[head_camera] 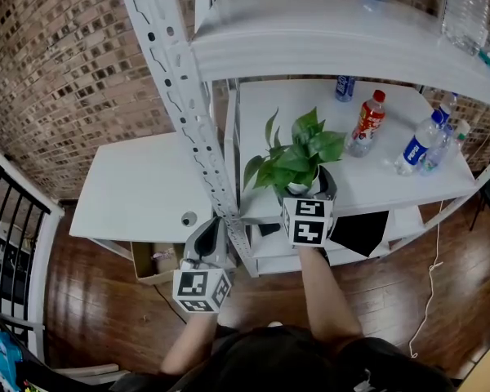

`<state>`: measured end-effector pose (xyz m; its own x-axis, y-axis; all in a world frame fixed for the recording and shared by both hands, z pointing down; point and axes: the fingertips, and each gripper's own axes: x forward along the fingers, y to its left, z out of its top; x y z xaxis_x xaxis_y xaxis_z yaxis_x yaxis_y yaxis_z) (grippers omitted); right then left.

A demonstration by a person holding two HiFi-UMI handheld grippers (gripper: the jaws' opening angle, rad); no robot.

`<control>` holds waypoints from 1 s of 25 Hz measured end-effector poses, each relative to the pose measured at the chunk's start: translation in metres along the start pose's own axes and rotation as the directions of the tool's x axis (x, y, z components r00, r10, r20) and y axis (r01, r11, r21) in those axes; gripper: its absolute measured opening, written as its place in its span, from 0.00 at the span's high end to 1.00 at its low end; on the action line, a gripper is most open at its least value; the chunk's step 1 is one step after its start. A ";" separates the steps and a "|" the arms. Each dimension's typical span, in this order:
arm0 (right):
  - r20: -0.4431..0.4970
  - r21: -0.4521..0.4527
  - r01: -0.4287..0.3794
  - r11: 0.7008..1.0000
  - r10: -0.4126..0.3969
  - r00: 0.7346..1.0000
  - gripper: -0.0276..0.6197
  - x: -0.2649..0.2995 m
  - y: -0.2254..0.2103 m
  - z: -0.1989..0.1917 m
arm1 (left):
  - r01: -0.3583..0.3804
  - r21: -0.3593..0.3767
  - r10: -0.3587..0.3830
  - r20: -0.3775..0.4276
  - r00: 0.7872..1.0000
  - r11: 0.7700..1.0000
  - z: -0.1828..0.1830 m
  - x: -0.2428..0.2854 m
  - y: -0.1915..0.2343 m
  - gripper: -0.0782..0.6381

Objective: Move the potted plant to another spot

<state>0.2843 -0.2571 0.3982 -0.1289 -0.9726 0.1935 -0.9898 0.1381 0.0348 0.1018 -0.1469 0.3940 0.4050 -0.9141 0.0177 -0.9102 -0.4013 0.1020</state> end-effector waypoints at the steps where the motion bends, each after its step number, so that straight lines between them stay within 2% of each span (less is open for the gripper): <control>1: 0.000 0.000 0.000 1.000 0.000 1.000 0.23 0.000 0.000 0.000 | 0.000 0.000 0.000 0.000 1.000 1.000 0.000 0.000 0.001 0.87; 11: 0.028 0.001 -0.021 1.000 0.021 0.999 0.24 -0.017 0.004 0.006 | 0.004 -0.003 -0.004 -0.002 1.000 1.000 0.000 -0.001 -0.001 0.87; 25: 0.056 -0.061 -0.103 0.993 0.106 0.993 0.24 -0.114 0.038 -0.008 | 0.026 -0.013 -0.026 -0.007 1.000 1.000 -0.008 -0.023 -0.020 0.87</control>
<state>0.2616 -0.1399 0.3852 -0.2365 -0.9614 0.1407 -0.9657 0.2485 0.0746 0.1118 -0.1172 0.3997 0.4291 -0.9030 0.0219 -0.8982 -0.4241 0.1156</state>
